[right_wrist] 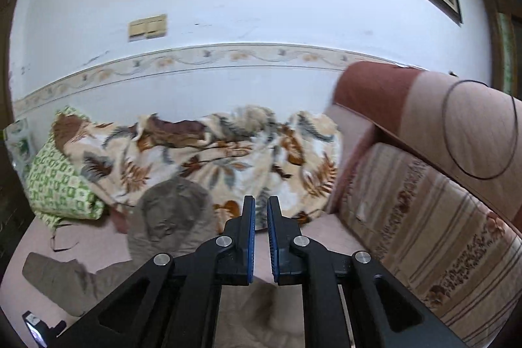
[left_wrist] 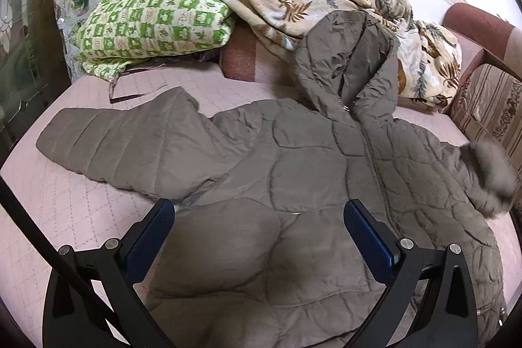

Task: Fold large clothes
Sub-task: 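Lift the held sleeve and fold it across the jacket body, then release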

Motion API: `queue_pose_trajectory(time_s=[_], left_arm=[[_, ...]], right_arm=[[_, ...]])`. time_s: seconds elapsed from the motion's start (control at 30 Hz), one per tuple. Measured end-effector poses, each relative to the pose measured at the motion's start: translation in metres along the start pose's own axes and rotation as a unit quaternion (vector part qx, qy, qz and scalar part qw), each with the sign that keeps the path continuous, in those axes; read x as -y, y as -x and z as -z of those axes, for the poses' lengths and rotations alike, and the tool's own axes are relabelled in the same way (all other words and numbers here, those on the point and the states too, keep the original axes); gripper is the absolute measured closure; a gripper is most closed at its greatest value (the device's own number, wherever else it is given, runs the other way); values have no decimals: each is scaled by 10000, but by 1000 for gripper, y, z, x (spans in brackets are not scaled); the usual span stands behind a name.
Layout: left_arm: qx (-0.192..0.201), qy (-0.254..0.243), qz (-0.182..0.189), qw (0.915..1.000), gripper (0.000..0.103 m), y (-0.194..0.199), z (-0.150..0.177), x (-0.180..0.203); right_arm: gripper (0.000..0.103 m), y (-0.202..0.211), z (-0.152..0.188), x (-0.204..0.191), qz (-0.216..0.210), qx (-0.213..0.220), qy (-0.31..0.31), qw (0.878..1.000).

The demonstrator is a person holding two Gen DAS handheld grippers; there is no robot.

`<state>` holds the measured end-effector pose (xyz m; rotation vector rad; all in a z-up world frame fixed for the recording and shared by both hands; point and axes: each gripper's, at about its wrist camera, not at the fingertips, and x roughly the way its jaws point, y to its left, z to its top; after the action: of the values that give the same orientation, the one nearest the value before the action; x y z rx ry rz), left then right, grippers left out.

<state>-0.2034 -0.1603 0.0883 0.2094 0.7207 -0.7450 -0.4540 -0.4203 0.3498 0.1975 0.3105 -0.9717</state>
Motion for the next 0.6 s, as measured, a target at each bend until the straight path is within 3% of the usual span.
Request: queue_pose_trajectory(time_s=[0.1,0.2,0.23,0.27,0.33,0.5,0.6], left_arm=[[-104,93,35,9999,0,-2,1,-10],[-107,235,123,9996,0,-1,0,-16],[-102,251,130,9995,0,-1,0,-16],[-104,252,133,9995,0,-1,0,-16],[-124,216,124,9996,0,-1,0,-16],[-126,48,69,9999,0,-4,1,-6],[-145,-51,39,9999,0,-7,2,-1]], right_arm=[[94,-6,7,-3,6,-132,8,9999],[91,-26,36,5,-50,-581,92,9983],[78,-33,48,8,-13,-737,140,9972],[60,-45,65,14,10,-982,175,9950],[47,-72,106,29,25,-1474,52,9891],[47,-124,195,41,245,-2357,258,9712],[47,-144,233,37,572,-2592,772,9611]])
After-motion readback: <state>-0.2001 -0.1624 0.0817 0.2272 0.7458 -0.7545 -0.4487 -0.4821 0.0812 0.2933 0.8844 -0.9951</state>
